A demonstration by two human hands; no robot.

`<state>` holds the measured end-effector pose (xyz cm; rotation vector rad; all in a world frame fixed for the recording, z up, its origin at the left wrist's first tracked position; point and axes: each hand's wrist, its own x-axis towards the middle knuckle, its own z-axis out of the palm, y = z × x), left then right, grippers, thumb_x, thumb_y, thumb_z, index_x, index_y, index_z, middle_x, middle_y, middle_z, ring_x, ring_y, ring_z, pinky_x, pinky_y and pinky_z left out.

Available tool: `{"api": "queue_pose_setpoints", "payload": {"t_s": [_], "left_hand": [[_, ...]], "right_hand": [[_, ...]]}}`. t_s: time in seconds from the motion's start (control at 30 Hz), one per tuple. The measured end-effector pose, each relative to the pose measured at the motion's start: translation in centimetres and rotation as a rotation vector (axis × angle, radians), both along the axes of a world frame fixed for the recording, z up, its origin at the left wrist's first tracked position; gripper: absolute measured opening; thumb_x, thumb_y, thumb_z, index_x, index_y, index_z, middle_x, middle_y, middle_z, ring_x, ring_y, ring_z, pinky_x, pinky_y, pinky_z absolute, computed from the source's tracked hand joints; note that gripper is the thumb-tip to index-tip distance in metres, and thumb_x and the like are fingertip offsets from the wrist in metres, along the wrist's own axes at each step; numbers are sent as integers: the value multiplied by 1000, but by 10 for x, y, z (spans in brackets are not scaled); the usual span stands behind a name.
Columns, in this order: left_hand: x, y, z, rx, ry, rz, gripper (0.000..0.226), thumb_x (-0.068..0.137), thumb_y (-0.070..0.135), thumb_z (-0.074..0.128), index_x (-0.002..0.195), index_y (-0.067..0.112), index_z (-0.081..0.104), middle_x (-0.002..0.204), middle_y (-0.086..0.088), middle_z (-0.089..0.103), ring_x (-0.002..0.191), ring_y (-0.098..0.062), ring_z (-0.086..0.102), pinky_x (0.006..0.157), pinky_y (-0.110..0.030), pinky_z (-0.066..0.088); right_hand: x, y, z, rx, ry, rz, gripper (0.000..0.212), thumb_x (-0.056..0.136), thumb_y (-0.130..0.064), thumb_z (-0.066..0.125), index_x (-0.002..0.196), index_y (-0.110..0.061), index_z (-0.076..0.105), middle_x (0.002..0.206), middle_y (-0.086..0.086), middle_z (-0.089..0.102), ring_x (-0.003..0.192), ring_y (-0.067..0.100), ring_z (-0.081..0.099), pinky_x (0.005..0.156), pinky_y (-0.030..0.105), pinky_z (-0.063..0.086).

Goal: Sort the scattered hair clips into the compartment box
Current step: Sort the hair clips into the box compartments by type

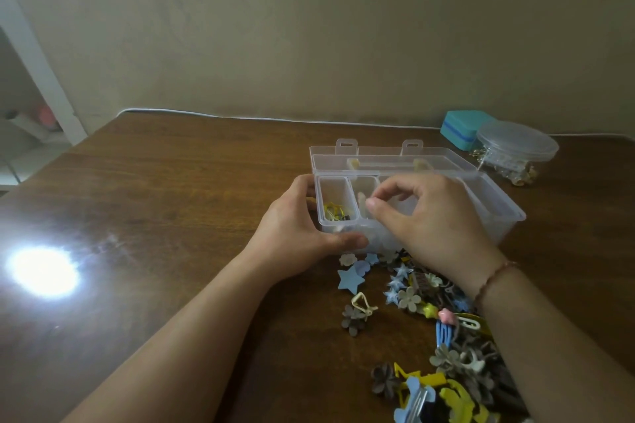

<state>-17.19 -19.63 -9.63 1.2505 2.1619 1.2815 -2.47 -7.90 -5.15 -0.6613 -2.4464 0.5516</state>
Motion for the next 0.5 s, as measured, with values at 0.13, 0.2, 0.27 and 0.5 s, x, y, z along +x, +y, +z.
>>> {"api": "queue_pose_setpoints", "payload": {"t_s": [0.13,0.2,0.27,0.5], "left_hand": [[1,0,2,3,3,-2,96,60,48,89,139,33,38,109,26,53,96,11,53,71,-8,43],[1,0,2,4,11,-2,96,60,48,89,139,32,38,111,24,53,96,10,54,72,-8,43],[2,0,2,3,15,2,95,60,48,89,139,32,38,113,23,54,96,9,54,73,-9,44],[2,0,3,-2,1,20,91,58,50,89,133,37,40,102,30,52,96,11,53,70,-9,42]], "right_hand": [[22,-6,21,79,-80,145,11,78,-43,59,82,-37,66,78,-21,61,80,-1,53,69,23,47],[36,-13,33,0,-219,297,7,76,-39,63,82,-39,67,75,-20,63,76,1,55,57,18,42],[42,-20,36,-55,-444,447,14,80,-37,69,93,-43,67,86,-29,61,83,-8,55,60,14,44],[57,-12,44,-33,-777,411,19,84,-32,71,93,-46,61,92,-31,59,84,-12,55,66,15,47]]}}
